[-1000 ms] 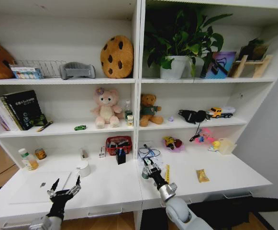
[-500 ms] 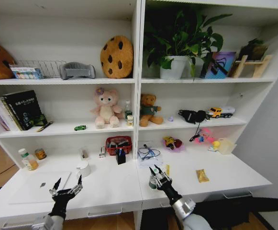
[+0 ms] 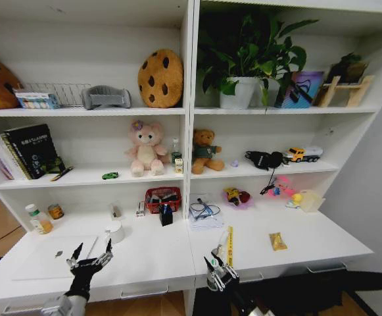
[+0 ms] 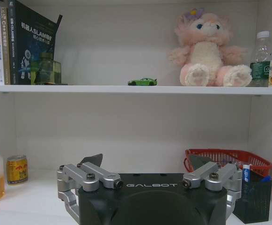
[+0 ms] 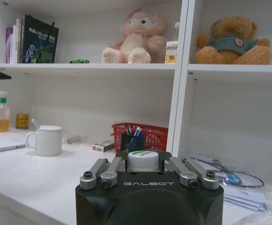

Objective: Organize the objects on the table.

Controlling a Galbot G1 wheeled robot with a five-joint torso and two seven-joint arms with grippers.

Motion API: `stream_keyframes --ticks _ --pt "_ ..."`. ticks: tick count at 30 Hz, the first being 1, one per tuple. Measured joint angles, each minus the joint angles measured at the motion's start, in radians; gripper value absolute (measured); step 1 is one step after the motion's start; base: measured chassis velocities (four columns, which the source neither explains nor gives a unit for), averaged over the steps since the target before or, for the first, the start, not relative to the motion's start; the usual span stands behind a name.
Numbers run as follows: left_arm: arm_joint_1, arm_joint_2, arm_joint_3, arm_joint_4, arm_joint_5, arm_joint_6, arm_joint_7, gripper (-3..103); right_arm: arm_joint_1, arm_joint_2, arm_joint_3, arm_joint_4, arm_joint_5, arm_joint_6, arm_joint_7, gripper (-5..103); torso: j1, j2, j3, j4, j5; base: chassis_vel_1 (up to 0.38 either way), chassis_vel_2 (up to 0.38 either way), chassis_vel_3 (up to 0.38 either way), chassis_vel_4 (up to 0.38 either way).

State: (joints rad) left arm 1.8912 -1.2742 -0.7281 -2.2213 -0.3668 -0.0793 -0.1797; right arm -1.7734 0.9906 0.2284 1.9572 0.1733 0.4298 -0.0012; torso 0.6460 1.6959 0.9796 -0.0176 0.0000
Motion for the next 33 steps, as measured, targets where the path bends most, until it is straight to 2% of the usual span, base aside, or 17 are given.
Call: stream_keyframes --ticks 6,13,15,33 --pt "0.000 0.001 -0.020 0.004 -0.017 -0.001 0.003 100 0.002 0.008 -0.024 -0.093 -0.043 0.042 -0.013 30 0.000 0.000 0.000 -0.0001 0.0000 0.000 0.000 0.000 0.000" --pt "-0.001 0.002 -0.023 0.006 -0.020 -0.001 0.003 100 0.019 0.023 -0.037 -0.152 -0.053 0.059 -0.017 30 0.000 0.000 0.000 0.0000 0.0000 0.000 0.000 0.000 0.000" --pt "-0.002 0.004 -0.020 0.009 -0.020 -0.001 0.003 100 0.039 0.042 -0.047 -0.223 -0.059 0.076 -0.022 30 0.000 0.000 0.000 -0.0001 0.0000 0.000 0.000 0.000 0.000" --pt "-0.001 0.015 -0.027 0.013 -0.024 0.000 0.003 100 0.113 0.092 -0.070 -0.472 -0.099 0.140 -0.058 30 0.000 0.000 0.000 0.0000 0.0000 0.000 0.000 0.000 0.000"
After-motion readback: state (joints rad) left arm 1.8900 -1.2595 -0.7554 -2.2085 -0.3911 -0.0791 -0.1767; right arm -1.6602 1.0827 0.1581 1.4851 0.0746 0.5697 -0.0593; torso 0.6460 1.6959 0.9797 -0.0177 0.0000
